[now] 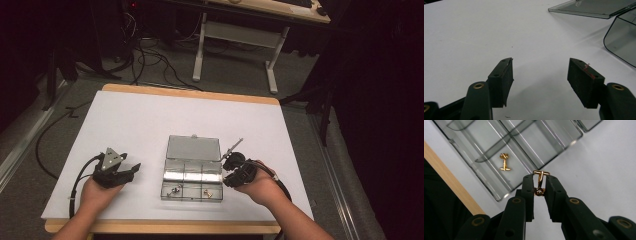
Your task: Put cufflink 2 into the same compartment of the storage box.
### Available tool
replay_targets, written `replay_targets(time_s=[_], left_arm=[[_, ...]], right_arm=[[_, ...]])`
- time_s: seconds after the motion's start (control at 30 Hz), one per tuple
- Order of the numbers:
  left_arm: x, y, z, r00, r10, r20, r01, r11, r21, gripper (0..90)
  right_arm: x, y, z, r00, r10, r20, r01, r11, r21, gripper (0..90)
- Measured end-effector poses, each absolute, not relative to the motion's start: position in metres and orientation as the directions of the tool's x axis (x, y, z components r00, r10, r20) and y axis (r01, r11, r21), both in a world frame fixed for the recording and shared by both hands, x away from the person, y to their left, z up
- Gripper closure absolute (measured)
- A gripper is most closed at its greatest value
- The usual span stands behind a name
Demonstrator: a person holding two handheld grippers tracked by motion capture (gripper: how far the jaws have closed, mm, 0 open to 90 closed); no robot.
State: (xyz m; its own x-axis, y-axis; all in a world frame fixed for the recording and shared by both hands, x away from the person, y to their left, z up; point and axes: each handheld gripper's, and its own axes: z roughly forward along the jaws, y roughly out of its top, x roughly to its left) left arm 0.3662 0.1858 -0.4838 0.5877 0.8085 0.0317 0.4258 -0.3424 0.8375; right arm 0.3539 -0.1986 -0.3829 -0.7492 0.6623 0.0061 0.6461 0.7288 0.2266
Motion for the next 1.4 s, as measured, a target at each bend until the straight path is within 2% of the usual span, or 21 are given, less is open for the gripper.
replay_targets(time_s=[0.13,0.57,0.87,1.4], left_arm=[[0.367,0.186,-0.484,0.593,0.805,0.024,0.428,-0.340,0.837,40.4],[0.366,0.186,-0.484,0.593,0.805,0.026,0.424,-0.340,0.840,39.4],[0.366,0.186,-0.484,0.594,0.804,0.023,0.424,-0.338,0.840,39.4],[0.366,0.187,-0.484,0.594,0.804,0.025,0.422,-0.338,0.841,39.4]], right_arm=[[0.353,-0.190,-0.382,-0.761,0.649,0.011,0.634,0.738,0.230,78.6],[0.351,-0.159,-0.407,-0.810,0.586,0.031,0.582,0.796,0.167,78.6],[0.353,-0.154,-0.426,-0.806,0.591,0.030,0.590,0.798,0.125,78.6],[0.357,-0.149,-0.430,-0.814,0.580,0.025,0.578,0.807,0.120,78.6]])
